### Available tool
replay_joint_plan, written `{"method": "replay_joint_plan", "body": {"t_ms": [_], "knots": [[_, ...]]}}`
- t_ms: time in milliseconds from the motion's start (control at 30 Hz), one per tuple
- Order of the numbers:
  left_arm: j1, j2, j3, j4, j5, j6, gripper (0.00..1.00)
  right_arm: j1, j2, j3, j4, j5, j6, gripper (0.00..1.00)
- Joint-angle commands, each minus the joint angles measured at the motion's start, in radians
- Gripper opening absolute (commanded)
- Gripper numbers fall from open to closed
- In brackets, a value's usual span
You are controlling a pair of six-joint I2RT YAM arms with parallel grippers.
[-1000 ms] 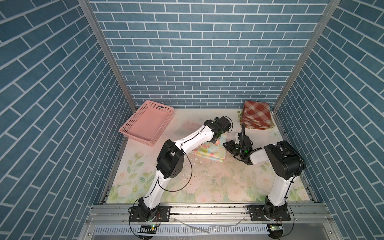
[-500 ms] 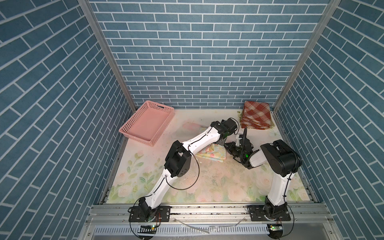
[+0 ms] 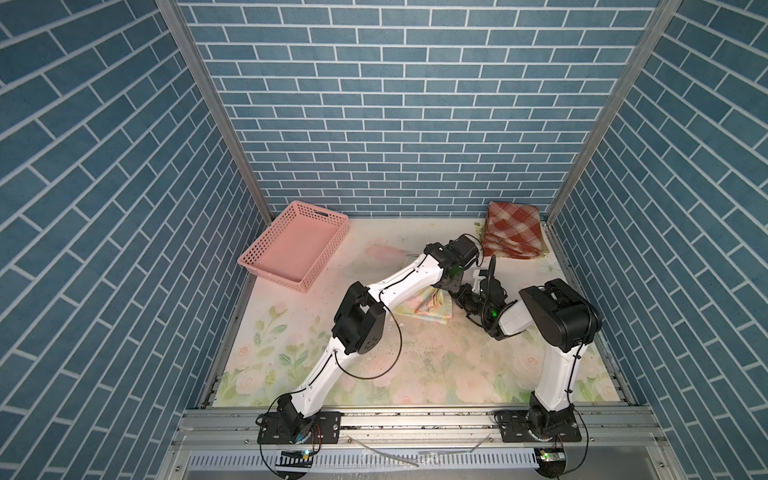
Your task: Fold and stack the skirts
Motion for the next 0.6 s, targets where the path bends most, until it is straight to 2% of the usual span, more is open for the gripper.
{"method": "replay_joint_plan", "body": {"t_ms": [0, 233, 300, 367, 467, 567], "knots": [[-0.009, 0.014, -0.01, 0.044, 0.057, -0.035, 0.0, 0.015, 0.097, -0.033, -0.119, 0.011, 0.035, 0.0], [-0.006, 0.032, -0.025, 0.068, 0.079, -0.046, 0.0, 0.016, 0.102, -0.039, -0.118, 0.023, 0.036, 0.0], [0.002, 0.045, -0.03, 0.079, 0.088, -0.056, 0.0, 0.016, 0.093, -0.049, -0.117, 0.033, 0.038, 0.05], [0.011, 0.059, -0.026, 0.09, 0.104, -0.062, 0.0, 0.016, 0.077, -0.071, -0.106, 0.05, 0.042, 0.15], [0.021, 0.077, -0.015, 0.105, 0.116, -0.074, 0.03, 0.012, 0.039, -0.108, -0.111, 0.07, 0.042, 0.26], [0.032, 0.096, 0.009, 0.109, 0.124, -0.085, 0.09, -0.002, -0.011, -0.157, -0.121, 0.091, 0.045, 0.33]]}}
